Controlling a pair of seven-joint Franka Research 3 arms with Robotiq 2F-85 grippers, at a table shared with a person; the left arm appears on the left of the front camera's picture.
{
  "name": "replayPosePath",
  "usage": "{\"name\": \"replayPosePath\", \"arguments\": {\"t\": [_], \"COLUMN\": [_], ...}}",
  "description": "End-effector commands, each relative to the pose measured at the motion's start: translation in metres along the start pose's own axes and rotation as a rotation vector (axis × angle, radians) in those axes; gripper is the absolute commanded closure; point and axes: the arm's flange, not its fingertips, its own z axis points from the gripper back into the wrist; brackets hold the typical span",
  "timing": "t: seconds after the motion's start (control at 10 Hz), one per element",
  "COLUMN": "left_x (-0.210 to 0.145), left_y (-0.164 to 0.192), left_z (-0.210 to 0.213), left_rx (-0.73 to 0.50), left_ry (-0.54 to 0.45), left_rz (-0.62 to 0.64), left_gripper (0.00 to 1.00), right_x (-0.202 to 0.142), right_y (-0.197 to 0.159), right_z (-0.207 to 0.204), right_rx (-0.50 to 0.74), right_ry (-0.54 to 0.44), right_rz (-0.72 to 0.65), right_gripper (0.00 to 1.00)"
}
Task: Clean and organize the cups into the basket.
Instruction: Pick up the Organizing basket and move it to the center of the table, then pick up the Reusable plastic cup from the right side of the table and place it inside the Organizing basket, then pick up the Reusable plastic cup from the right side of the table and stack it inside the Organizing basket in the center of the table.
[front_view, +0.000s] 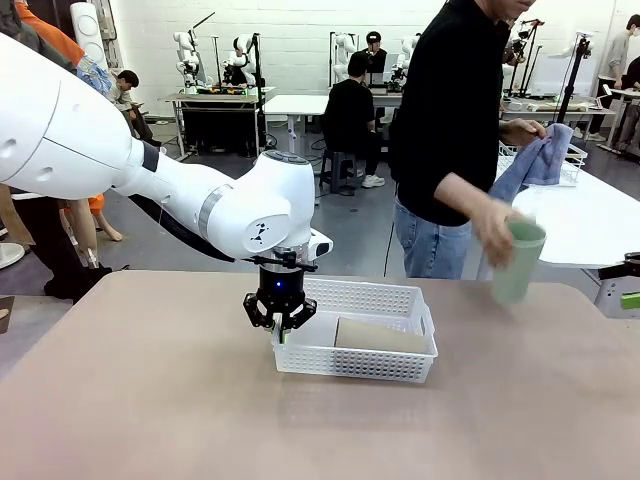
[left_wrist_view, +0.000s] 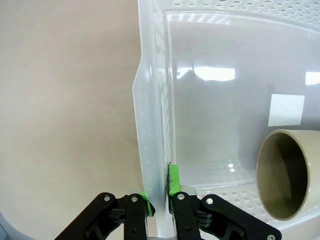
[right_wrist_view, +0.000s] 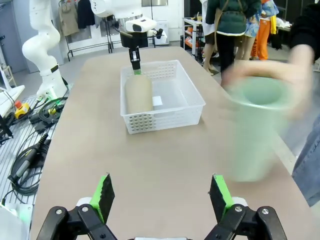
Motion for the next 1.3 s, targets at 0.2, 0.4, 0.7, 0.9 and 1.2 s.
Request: {"name": "replayPosePath", "arguments": {"t": [0.2,0.4,0.7,0.9,1.2], "left_x": [-0.0002,-0.0002,-0.0002,-0.0002,-0.0002], "left_y": [-0.0001,-0.0001,-0.0001,-0.0001,-0.0001], "left_z": [-0.0007,-0.0007,-0.0007,-0.0007,-0.0007], "left_rx": [0.001,0.001,0.001,0.001,0.001], "left_ry": [0.001,0.001,0.001,0.001,0.001], "left_rz": [-0.001,-0.001,-0.001,-0.001,-0.001], "left_gripper": [1.00,1.00,1.00,1.00,1.00], "right_x": [0.0013,0.0013,0.0013,0.0013,0.0013], "right_y": [0.0000,0.0000,0.0000,0.0000,0.0000], "right_z": [-0.0018,-0.0018,-0.0018,-0.0018,-0.0018], "right_rx": [0.000,0.000,0.000,0.000,0.000], "right_ry": [0.002,0.002,0.002,0.002,0.002], "right_rz": [0.005,0.005,0.005,0.005,0.005], "right_gripper": [0.00,0.00,0.00,0.00,0.00]}}
